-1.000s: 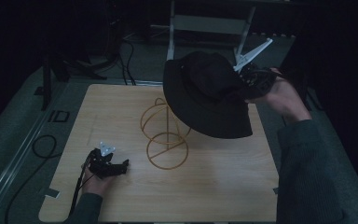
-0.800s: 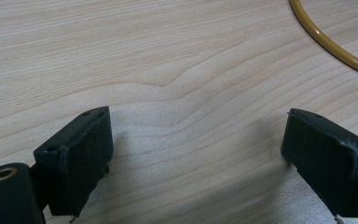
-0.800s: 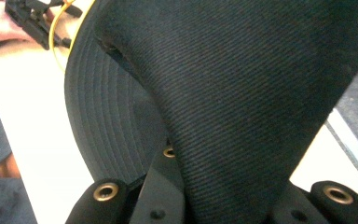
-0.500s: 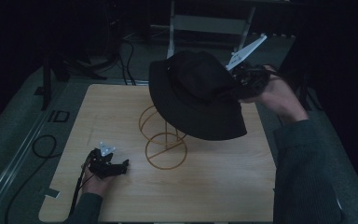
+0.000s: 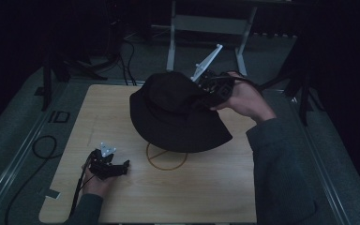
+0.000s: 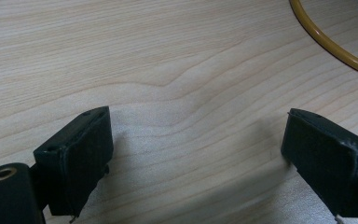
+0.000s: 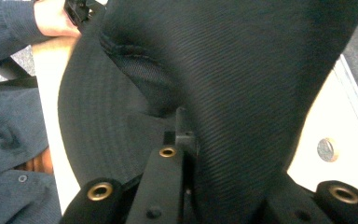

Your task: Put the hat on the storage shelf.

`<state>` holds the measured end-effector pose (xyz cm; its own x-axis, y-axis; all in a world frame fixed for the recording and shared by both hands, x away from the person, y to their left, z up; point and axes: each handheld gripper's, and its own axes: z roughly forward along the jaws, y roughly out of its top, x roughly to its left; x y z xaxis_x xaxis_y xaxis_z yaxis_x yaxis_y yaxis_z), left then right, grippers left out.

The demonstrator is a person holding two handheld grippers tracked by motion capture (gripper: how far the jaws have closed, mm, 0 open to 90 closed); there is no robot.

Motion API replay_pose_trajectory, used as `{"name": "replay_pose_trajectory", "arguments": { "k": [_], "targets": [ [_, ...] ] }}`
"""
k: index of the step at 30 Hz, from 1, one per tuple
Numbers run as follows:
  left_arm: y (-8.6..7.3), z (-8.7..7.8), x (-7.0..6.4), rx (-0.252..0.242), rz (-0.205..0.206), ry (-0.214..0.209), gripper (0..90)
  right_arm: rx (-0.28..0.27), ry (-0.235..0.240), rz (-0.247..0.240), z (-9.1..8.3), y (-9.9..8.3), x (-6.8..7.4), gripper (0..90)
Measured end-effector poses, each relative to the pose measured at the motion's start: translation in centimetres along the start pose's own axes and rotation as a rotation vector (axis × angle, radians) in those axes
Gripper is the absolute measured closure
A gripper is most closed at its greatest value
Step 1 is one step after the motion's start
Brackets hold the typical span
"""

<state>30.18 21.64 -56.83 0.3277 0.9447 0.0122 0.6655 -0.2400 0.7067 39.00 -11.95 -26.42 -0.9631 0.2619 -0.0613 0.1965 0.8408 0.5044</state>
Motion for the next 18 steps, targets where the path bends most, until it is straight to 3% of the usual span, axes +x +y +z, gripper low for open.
{"name": "replay_pose_trajectory", "arguments": {
  "k": [5, 6, 8, 10, 13, 18],
  "targets": [
    [0.0, 0.0, 0.0, -0.001, 0.000, 0.000, 9.4, 0.032, 0.026, 0.004, 1.5, 0.5, 0.2, 72.5],
    [0.0, 0.0, 0.0, -0.001, 0.000, 0.000, 9.4, 0.025, 0.012, 0.015, 1.7, 0.5, 0.1, 64.8],
    [0.0, 0.0, 0.0, -0.001, 0.001, 0.001, 9.4, 0.020, 0.002, 0.025, 1.7, 0.5, 0.0, 61.6],
    [0.0, 0.0, 0.0, -0.002, 0.000, 0.000, 9.4, 0.009, -0.003, 0.054, 1.8, 0.4, -0.3, 52.1],
    [0.0, 0.0, 0.0, -0.002, 0.000, 0.001, 9.4, -0.003, -0.009, 0.070, 1.8, 0.3, -0.3, 49.3],
    [0.0, 0.0, 0.0, -0.001, 0.001, 0.001, 9.3, 0.029, 0.035, 0.093, 2.1, -0.2, -0.4, 35.9]
  ]
}}
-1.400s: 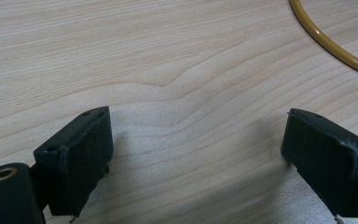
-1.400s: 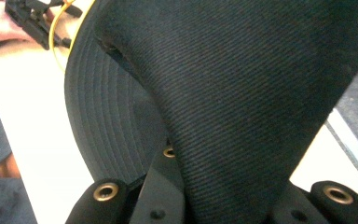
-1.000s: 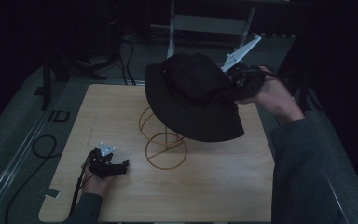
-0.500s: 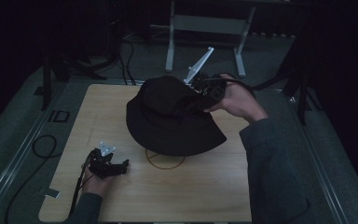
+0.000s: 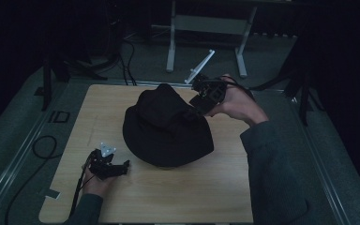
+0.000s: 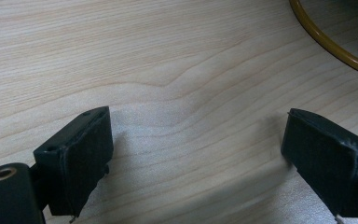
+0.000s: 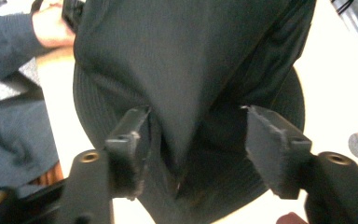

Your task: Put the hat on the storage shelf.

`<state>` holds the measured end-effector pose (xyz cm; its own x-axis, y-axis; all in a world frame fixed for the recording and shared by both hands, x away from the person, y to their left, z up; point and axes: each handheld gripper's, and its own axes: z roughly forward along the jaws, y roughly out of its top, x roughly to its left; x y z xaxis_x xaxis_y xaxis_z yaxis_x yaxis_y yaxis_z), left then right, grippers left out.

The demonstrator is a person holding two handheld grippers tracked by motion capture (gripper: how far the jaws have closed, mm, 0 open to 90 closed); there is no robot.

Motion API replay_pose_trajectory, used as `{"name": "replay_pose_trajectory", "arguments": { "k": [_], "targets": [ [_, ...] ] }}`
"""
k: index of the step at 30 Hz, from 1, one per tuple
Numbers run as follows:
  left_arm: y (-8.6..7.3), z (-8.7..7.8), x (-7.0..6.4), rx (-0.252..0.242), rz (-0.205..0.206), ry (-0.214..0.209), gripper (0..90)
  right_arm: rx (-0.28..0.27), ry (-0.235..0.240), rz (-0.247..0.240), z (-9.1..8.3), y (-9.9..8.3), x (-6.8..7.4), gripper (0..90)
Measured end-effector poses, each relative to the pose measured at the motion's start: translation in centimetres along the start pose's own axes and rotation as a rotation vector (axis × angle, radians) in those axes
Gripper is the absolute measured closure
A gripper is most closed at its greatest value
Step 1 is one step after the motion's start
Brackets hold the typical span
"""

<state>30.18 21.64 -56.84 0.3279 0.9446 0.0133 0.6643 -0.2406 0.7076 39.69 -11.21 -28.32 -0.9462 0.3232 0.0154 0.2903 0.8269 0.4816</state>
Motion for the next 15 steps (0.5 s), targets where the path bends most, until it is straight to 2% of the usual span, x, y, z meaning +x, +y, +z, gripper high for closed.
{"name": "replay_pose_trajectory", "arguments": {
  "k": [2, 7, 10, 12, 15],
  "targets": [
    [0.0, 0.0, 0.0, 0.000, 0.000, 0.000, 9.4, 0.016, -0.024, 0.002, 0.0, -0.3, 0.0, 30.8],
    [0.0, 0.0, 0.0, 0.000, 0.000, 0.000, 9.4, -0.001, -0.047, 0.008, -0.5, -1.1, -0.2, 19.6],
    [0.0, 0.0, 0.0, 0.001, 0.000, 0.000, 9.3, -0.011, -0.070, 0.013, -0.8, -1.4, 0.0, 19.6],
    [0.0, 0.0, 0.0, 0.001, 0.000, -0.001, 9.4, -0.030, -0.070, 0.005, -1.1, -1.8, 0.2, 19.1],
    [0.0, 0.0, 0.0, 0.002, 0.001, -0.001, 9.3, -0.027, -0.076, 0.003, -1.0, -2.3, 0.5, 19.0]
  ]
}}
